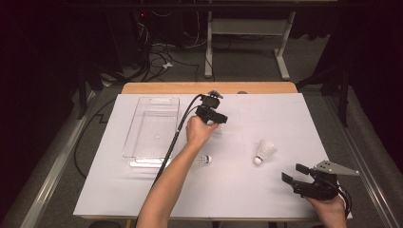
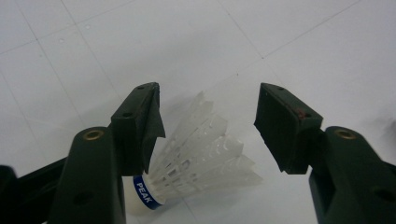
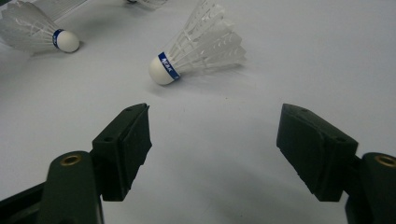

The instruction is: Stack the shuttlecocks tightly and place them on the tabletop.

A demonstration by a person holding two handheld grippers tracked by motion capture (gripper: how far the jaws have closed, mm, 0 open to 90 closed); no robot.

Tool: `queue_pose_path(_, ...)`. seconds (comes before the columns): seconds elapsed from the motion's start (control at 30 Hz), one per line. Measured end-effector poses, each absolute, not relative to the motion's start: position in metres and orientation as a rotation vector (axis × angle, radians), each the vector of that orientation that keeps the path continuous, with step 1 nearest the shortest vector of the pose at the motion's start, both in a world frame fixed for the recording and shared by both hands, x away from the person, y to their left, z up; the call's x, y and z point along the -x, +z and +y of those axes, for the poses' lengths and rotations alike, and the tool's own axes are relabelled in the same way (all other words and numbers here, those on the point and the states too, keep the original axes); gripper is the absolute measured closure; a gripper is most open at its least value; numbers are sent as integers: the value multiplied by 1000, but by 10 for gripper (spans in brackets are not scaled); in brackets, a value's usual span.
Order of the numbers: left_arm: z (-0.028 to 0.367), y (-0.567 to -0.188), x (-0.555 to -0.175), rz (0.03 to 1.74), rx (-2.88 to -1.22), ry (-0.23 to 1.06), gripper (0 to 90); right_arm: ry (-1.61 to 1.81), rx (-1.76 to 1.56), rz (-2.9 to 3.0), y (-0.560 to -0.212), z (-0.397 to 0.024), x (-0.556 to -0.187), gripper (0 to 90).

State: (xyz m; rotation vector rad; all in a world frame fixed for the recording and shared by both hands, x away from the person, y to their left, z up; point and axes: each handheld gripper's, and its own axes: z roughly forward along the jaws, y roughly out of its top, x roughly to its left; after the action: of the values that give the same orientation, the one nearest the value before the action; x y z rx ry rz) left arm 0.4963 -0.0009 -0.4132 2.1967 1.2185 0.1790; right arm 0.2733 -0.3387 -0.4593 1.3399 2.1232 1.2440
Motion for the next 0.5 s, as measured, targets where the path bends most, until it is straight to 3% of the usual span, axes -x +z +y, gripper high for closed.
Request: queue_pose_path(0.5,11,-404,-483,1179,-2188,154,382,1244,-1340,2119,-459,-339,-273,264)
